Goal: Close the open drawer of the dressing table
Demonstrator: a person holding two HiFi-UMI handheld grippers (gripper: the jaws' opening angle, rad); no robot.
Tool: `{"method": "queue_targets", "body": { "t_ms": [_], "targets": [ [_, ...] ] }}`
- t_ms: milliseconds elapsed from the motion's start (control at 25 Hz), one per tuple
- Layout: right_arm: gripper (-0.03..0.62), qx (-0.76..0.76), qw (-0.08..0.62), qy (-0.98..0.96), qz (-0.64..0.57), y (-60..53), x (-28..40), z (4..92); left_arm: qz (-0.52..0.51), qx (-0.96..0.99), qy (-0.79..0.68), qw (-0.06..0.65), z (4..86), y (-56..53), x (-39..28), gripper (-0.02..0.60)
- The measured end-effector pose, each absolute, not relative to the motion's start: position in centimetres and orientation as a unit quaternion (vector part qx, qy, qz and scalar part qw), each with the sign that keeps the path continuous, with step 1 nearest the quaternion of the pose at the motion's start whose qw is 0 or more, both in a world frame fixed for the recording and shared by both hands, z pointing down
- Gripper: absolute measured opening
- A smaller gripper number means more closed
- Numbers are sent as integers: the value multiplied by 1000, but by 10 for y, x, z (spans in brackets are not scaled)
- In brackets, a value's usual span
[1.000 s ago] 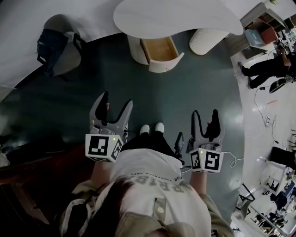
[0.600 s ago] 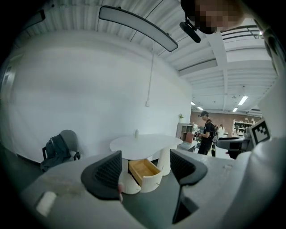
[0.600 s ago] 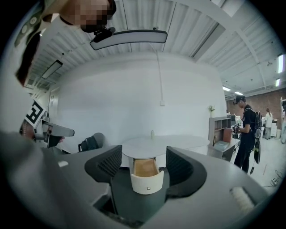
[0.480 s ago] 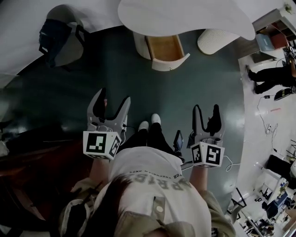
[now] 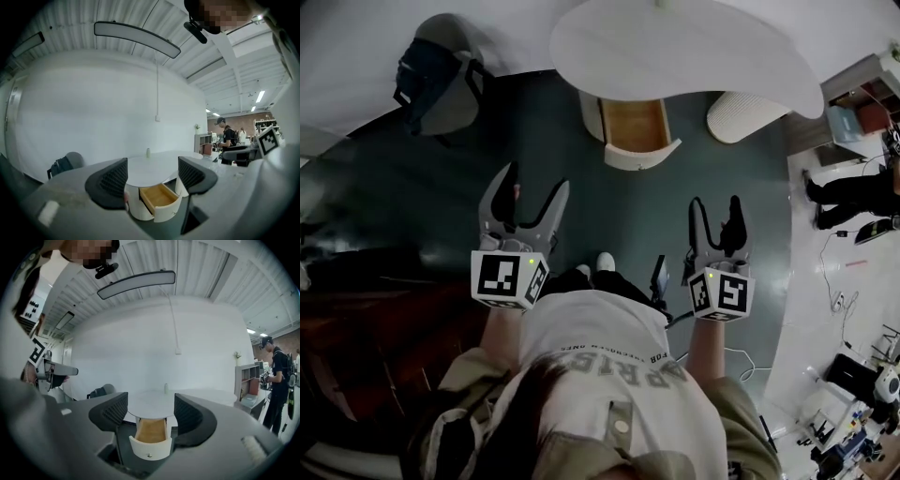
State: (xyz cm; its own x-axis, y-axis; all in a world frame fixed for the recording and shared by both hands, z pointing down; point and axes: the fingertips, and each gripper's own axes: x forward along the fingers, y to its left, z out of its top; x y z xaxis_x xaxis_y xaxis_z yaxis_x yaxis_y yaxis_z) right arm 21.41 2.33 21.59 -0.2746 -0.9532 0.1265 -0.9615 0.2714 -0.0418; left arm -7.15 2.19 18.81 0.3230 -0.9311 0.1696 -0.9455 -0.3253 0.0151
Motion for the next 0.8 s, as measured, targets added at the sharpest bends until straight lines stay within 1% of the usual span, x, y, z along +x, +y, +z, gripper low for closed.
{"method": "queue_targets", "body": {
  "t_ms": [200,400,720,800],
  "targets": [
    [313,571,57,-815,83,-7,213,256,77,798,-594,62,205,16,-62,345],
    [313,557,68,-816,138,-32,208,310,97,787,-603,83,235,7,-64,345],
    [313,538,121,-815,178,-54,183,405,112,798,-583,103,286,-17,-63,345],
    [301,535,134,-814,182,-58,177,431,112,799,-580,115,300,-21,-62,345]
  ]
}}
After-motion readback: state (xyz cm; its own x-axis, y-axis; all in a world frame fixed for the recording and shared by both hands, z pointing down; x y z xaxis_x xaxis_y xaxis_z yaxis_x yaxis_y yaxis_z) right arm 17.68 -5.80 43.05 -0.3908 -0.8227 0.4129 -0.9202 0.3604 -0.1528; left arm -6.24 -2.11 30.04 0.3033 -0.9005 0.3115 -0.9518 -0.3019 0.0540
